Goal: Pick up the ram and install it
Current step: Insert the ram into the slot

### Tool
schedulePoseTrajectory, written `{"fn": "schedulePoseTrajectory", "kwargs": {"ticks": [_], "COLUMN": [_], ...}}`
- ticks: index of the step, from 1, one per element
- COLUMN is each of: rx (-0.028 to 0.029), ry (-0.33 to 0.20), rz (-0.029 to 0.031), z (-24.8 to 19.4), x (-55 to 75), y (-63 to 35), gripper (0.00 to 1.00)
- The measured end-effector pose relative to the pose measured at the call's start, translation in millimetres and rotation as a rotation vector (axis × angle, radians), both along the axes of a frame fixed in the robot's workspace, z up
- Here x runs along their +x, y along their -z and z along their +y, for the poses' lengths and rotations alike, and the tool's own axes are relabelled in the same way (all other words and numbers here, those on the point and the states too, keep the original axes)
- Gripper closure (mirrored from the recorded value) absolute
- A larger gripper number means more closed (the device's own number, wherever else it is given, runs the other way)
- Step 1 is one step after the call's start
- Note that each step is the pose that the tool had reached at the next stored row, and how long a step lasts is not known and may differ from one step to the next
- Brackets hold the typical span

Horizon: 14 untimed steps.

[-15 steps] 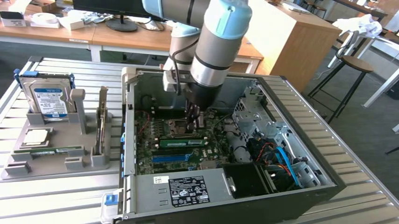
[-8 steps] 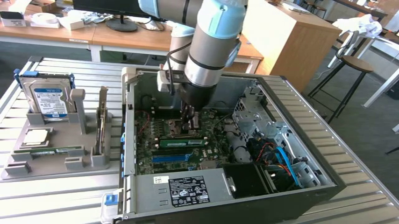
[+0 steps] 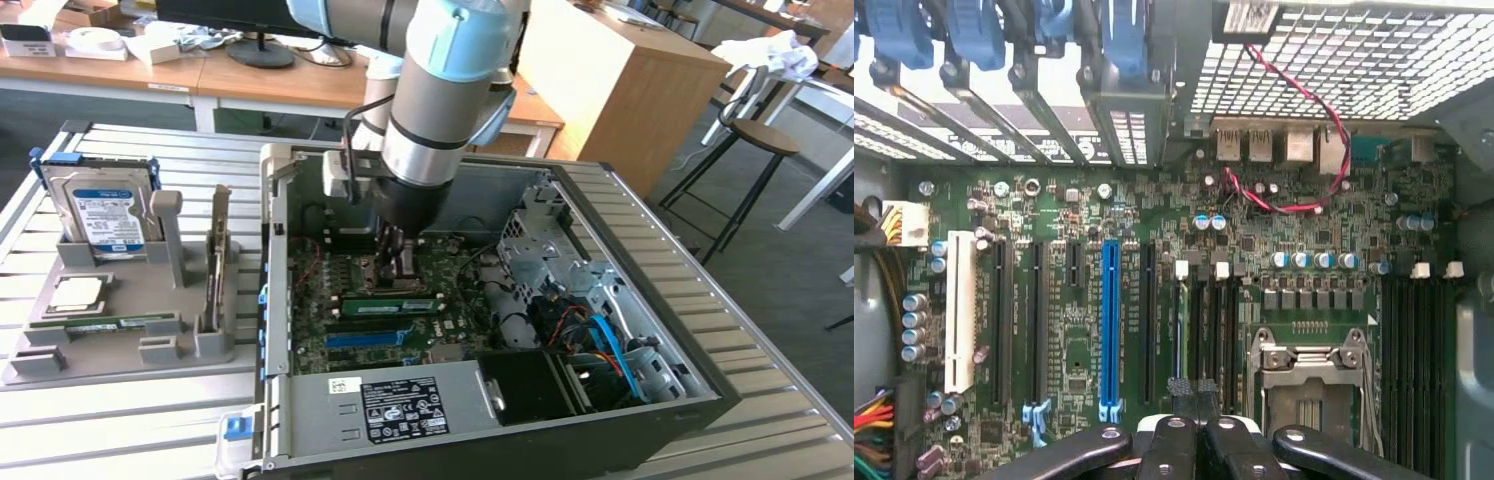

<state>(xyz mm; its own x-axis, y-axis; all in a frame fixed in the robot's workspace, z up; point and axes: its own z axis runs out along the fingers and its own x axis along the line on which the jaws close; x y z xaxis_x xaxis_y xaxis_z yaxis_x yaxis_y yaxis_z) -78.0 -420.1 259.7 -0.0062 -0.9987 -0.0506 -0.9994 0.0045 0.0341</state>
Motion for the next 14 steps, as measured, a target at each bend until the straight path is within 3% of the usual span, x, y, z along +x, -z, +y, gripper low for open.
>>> {"fn": "schedulePoseTrajectory", "kwargs": {"ticks": [14], "rx": [0.0], "ry": [0.0], "rz": [0.0], "z": [0.0], "x": [-6.2], "y": [0.2], "gripper": [0.9]}}
